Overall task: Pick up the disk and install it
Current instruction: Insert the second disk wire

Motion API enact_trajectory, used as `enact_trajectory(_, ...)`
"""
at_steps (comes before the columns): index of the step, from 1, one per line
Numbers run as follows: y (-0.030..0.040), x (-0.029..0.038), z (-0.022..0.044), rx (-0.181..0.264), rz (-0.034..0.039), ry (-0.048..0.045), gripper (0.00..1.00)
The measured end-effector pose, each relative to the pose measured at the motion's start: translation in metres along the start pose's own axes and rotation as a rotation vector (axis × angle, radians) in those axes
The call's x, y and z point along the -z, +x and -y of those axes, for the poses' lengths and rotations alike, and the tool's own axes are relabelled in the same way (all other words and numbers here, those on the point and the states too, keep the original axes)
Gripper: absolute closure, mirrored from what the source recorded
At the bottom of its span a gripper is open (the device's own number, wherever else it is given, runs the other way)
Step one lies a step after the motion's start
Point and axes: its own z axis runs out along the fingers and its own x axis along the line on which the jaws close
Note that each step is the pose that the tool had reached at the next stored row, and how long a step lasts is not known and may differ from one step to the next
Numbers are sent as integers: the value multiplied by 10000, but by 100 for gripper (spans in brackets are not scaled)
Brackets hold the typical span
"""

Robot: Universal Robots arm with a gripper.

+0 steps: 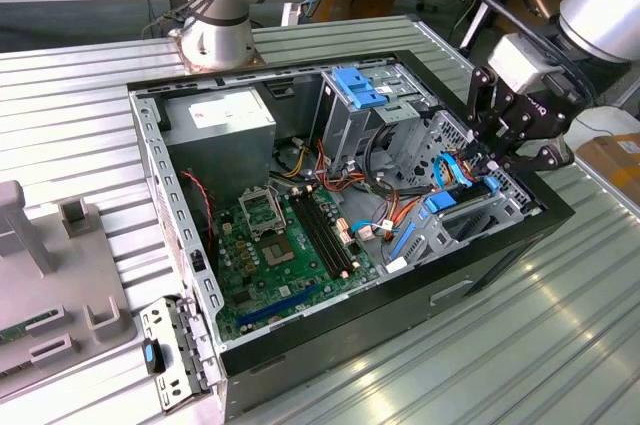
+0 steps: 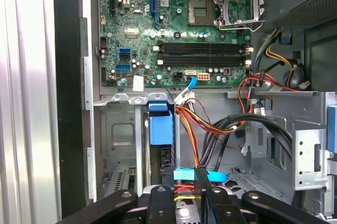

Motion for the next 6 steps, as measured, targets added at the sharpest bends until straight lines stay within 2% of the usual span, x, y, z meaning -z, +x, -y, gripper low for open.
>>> enact_trajectory(3, -10, 53, -1, -1, 1, 1, 70)
enact_trajectory(6, -11, 58, -1, -1, 2, 0, 70)
